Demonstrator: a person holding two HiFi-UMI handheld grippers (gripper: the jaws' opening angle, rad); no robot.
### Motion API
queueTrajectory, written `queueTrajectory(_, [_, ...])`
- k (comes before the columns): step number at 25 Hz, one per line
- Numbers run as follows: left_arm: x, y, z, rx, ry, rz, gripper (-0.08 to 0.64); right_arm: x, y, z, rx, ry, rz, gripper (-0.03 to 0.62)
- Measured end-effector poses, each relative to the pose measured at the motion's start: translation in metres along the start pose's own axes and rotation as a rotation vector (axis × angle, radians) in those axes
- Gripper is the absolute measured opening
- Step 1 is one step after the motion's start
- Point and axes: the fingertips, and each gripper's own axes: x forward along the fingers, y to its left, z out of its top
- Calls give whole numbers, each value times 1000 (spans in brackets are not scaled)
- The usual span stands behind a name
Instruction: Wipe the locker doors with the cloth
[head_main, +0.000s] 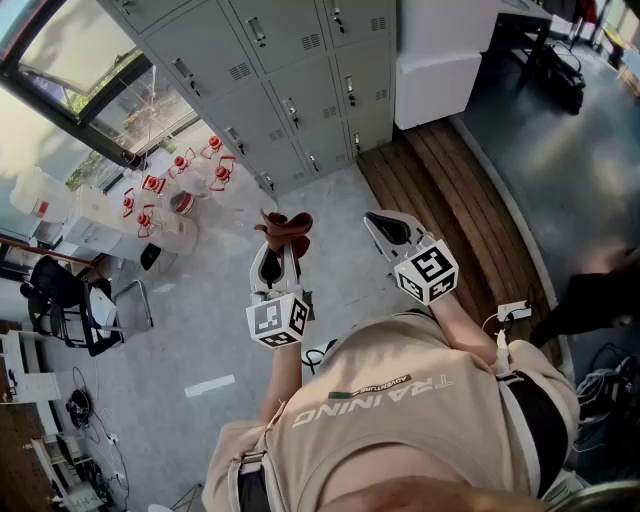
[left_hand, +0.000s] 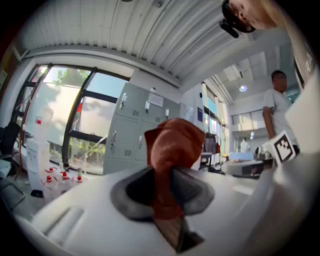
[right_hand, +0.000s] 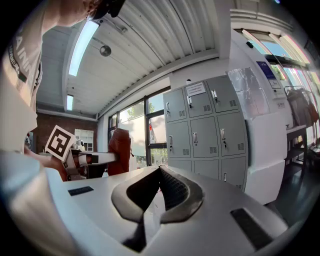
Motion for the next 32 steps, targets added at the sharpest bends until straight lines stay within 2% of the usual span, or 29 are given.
queueTrajectory(6, [1,21,4,-2,-20,-17,87,17,7,5,-3,-14,-18,14])
queueTrajectory(16, [11,38,-14,-49,9,-60,87,29,15,-14,-5,45,-66,14])
queueTrajectory(21, [40,43,-16,-46,19,-43,87,47,-11,-18,4,61,-54,14])
queueTrajectory(25, [76,46,-3,-28,18,-15,87,72,-47,-13,19,49,-36,14])
queueTrajectory(29, [110,42,10,15,26,5,87,97,-80,-6,-53,46,-10,14])
queueTrajectory(32, [137,37,6,13,52,33,87,107,-103,-9,-69,55,13,14])
